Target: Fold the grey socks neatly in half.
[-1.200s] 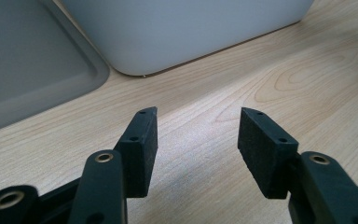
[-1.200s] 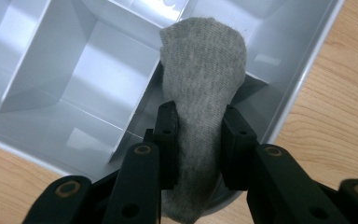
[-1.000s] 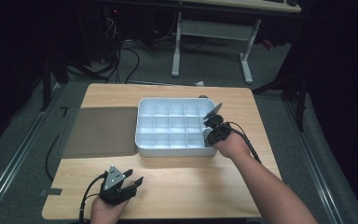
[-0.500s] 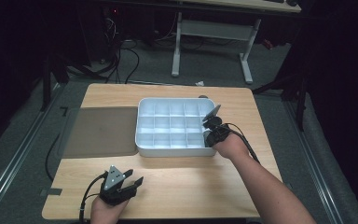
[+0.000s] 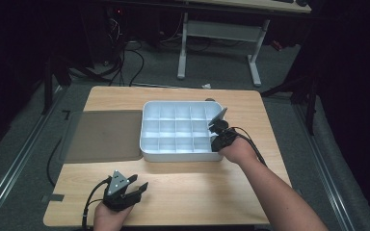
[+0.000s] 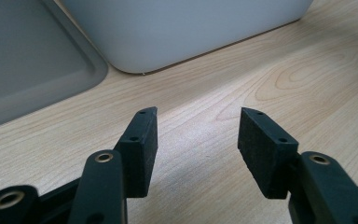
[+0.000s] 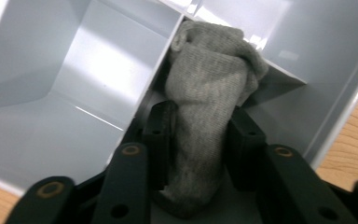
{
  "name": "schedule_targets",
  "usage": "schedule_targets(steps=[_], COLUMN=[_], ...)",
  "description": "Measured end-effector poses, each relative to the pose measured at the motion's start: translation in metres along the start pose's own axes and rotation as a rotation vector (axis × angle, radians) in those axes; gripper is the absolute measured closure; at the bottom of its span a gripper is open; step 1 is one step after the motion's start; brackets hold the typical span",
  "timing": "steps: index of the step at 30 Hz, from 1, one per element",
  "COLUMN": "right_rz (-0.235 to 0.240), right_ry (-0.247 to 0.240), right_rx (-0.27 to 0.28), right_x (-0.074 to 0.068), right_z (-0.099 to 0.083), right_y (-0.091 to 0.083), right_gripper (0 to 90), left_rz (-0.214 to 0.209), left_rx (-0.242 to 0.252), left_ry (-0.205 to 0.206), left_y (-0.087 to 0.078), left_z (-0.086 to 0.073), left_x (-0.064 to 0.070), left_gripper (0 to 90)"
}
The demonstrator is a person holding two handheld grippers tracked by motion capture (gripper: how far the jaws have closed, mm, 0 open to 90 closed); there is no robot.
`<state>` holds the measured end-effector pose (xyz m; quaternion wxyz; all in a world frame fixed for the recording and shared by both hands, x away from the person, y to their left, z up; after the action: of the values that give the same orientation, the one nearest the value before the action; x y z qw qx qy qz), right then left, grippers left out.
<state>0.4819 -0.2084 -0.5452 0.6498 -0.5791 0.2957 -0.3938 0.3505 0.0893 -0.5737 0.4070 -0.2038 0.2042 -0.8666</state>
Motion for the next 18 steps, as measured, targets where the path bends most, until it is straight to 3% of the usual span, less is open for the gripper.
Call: schedule_targets(steps=[11,13,16,18], right_rz=[0.026,0.03,0.016,0.009], right_ry=[0.011,0.005,-0.01,-0.017], right_rx=[0.031,0.041,0.038,0.026], right_x=[0.003,0.003,0.002,0.001], right_z=[0.002,0.002,0.0,-0.002], right_y=[-0.023,-0.028,-0.034,-0.033], right_gripper=[60.2,66.4,87.1,90.0], left_rz=[-0.005,-0.005,-0.006,-0.005], left_rx=[-0.003,-0.001,-0.003,-0.002], left_ry=[0.003,0.002,0.003,0.003], left_y=[0.0,0.0,0.0,0.0], left_z=[0.0,0.0,0.0,0.0], left_x=[0.001,0.002,0.002,0.002], left_gripper=[47.9,47.9,47.9,47.9])
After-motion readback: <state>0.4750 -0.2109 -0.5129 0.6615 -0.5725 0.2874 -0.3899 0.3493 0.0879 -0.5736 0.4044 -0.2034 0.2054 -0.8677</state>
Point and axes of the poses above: each handheld gripper's, and its own axes: y roughly forward along the jaws, z roughly out of its top, x roughly to its right, the point moved 9 cm from there along y, roughly forward along the jaws, and after that the axes turned 5 degrees about -y, right-handed, at the moved point
